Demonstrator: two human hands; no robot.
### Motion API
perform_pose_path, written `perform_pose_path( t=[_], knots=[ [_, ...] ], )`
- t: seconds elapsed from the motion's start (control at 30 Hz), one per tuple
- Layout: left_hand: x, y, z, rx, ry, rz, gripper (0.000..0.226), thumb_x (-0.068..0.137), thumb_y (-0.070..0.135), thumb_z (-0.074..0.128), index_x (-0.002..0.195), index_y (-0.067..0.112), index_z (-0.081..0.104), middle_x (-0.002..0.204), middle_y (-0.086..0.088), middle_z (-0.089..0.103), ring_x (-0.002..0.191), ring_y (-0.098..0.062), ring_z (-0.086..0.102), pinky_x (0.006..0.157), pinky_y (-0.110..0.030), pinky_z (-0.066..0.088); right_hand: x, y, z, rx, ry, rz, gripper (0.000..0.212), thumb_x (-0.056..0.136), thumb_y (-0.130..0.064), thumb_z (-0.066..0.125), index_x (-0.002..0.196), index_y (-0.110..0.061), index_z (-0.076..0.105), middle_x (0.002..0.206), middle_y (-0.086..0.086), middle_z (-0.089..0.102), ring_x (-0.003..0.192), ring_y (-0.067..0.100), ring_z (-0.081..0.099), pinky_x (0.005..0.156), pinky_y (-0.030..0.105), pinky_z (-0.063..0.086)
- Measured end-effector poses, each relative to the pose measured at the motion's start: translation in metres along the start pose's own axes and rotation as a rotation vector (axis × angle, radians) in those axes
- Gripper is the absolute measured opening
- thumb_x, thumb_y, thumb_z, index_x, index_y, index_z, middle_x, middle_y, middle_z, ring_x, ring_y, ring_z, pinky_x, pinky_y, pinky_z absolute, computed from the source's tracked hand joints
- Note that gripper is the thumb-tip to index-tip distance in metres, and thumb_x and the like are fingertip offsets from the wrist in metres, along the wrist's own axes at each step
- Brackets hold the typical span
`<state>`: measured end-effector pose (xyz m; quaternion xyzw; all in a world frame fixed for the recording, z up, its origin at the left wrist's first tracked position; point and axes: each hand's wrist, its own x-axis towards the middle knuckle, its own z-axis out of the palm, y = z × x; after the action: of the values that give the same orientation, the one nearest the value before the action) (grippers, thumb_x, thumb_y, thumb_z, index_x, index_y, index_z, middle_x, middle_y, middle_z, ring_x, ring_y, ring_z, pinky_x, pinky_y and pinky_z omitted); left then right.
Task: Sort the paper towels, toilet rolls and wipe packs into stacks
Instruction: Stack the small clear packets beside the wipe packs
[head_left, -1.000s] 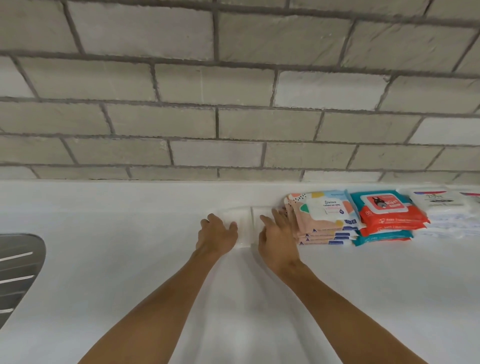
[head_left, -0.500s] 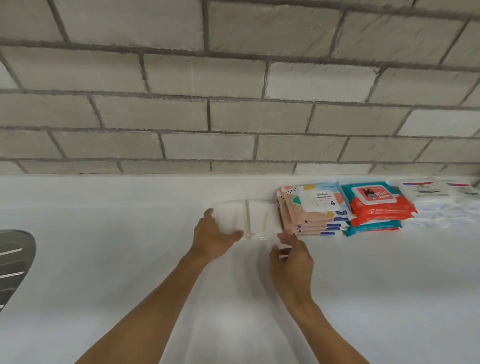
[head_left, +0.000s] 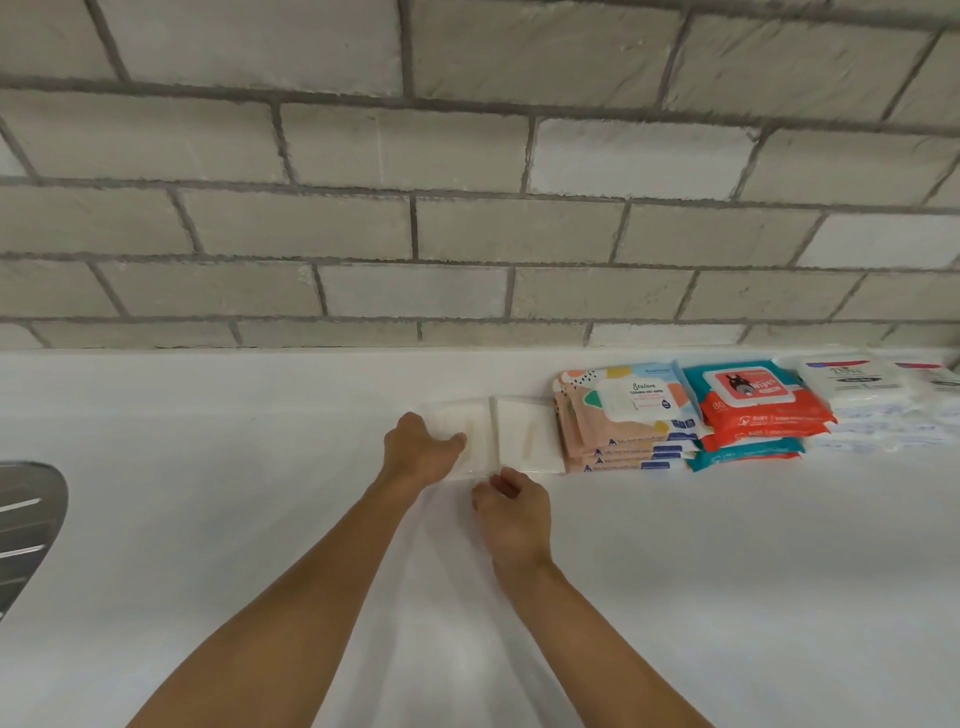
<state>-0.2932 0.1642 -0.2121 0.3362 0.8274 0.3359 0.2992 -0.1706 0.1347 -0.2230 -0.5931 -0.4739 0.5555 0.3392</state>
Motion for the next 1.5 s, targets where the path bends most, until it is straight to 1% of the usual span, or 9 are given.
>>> perform_pose_path(
  t=[0.13, 0.37, 0.5, 0.63, 0.77, 0.9, 1.13, 1.33, 1.5],
  knots=[
    [-0.002, -0.001, -0.001, 0.015, 0.022, -0.002, 0.06, 0.086, 0.035, 0.07, 0.129, 0.0, 0.048, 0.119, -0.011, 0.059, 0.114, -0.027, 0.055, 0.08, -0.027, 0.044, 0.005, 0.015, 0.01, 0.237, -0.006, 0.096, 0.023, 0.074, -0.016, 0.062, 0.096, -0.012, 0.061, 0.092, -0.001, 0.066, 0.087, 0.019, 0.062, 0.09, 0.033, 0.053],
    [-0.001, -0.006, -0.013, 0.033, 0.047, -0.03, 0.064, 0.085, 0.033, 0.069, 0.137, 0.004, 0.048, 0.132, -0.009, 0.057, 0.122, -0.026, 0.054, 0.099, -0.032, 0.048, 0.006, 0.003, 0.011, 0.144, -0.201, 0.071, 0.015, 0.08, -0.006, 0.055, 0.066, -0.013, 0.058, 0.062, 0.001, 0.054, 0.067, 0.017, 0.049, 0.069, 0.033, 0.049],
    [-0.002, -0.01, -0.019, 0.038, 0.093, -0.057, 0.056, 0.087, 0.033, 0.067, 0.132, 0.005, 0.053, 0.126, -0.008, 0.061, 0.118, -0.027, 0.056, 0.101, -0.034, 0.047, -0.003, -0.012, -0.002, -0.164, -0.288, -0.059, 0.005, 0.088, -0.017, 0.054, 0.092, -0.016, 0.054, 0.097, 0.007, 0.066, 0.083, 0.016, 0.06, 0.072, 0.028, 0.051],
    [0.0, -0.016, -0.021, 0.026, 0.103, -0.055, 0.034, 0.083, 0.032, 0.068, 0.103, 0.005, 0.064, 0.096, -0.008, 0.067, 0.097, -0.028, 0.063, 0.086, -0.033, 0.052, -0.015, -0.029, -0.009, -0.55, -0.236, -0.455, 0.046, 0.097, -0.02, 0.052, 0.14, -0.01, 0.042, 0.126, 0.005, 0.051, 0.113, 0.02, 0.055, 0.082, 0.009, 0.031],
    [-0.004, -0.017, -0.02, -0.005, 0.112, -0.044, 0.038, 0.085, 0.029, 0.071, 0.114, 0.006, 0.062, 0.105, -0.005, 0.062, 0.096, -0.02, 0.057, 0.082, -0.025, 0.045, 0.009, -0.05, 0.012, -0.641, -0.266, -0.39, 0.028, 0.098, -0.019, 0.048, 0.121, -0.003, 0.047, 0.117, 0.013, 0.053, 0.112, 0.028, 0.054, 0.075, 0.022, 0.041],
    [-0.004, -0.018, -0.02, 0.004, 0.116, -0.036, 0.038, 0.085, 0.024, 0.066, 0.059, 0.023, 0.039, 0.068, 0.002, 0.052, 0.067, -0.019, 0.049, 0.066, -0.03, 0.048, 0.031, -0.056, 0.025, -0.83, -0.31, -0.294, 0.046, 0.096, -0.027, 0.053, 0.13, -0.001, 0.038, 0.123, 0.019, 0.054, 0.115, 0.034, 0.053, 0.096, 0.041, 0.047],
    [0.001, -0.031, -0.026, 0.032, 0.109, -0.01, 0.036, 0.087, 0.019, 0.057, 0.055, 0.014, 0.041, 0.056, 0.001, 0.045, 0.053, -0.017, 0.041, 0.049, -0.021, 0.033, 0.044, -0.053, 0.042, -0.809, -0.256, -0.277, 0.028, 0.092, -0.017, 0.057, 0.115, -0.001, 0.052, 0.12, 0.015, 0.058, 0.111, 0.031, 0.056, 0.088, 0.032, 0.048],
    [0.006, -0.05, -0.051, 0.034, 0.14, 0.014, 0.037, 0.088, 0.014, 0.052, 0.054, 0.013, 0.038, 0.054, 0.001, 0.042, 0.052, -0.017, 0.038, 0.048, -0.023, 0.03, 0.035, -0.054, 0.067, -0.771, -0.266, -0.299, 0.029, 0.091, -0.005, 0.051, 0.065, -0.012, 0.038, 0.069, -0.003, 0.048, 0.081, 0.023, 0.053, 0.053, 0.018, 0.034],
    [0.019, -0.073, -0.08, 0.053, 0.174, 0.031, 0.034, 0.09, 0.013, 0.048, 0.058, 0.012, 0.038, 0.058, -0.003, 0.042, 0.058, -0.021, 0.038, 0.05, -0.025, 0.03, 0.028, -0.053, 0.099, -0.71, -0.328, -0.297, 0.035, 0.095, -0.009, 0.051, 0.129, -0.001, 0.051, 0.133, 0.011, 0.056, 0.124, 0.027, 0.052, 0.089, 0.02, 0.04]
  ],
)
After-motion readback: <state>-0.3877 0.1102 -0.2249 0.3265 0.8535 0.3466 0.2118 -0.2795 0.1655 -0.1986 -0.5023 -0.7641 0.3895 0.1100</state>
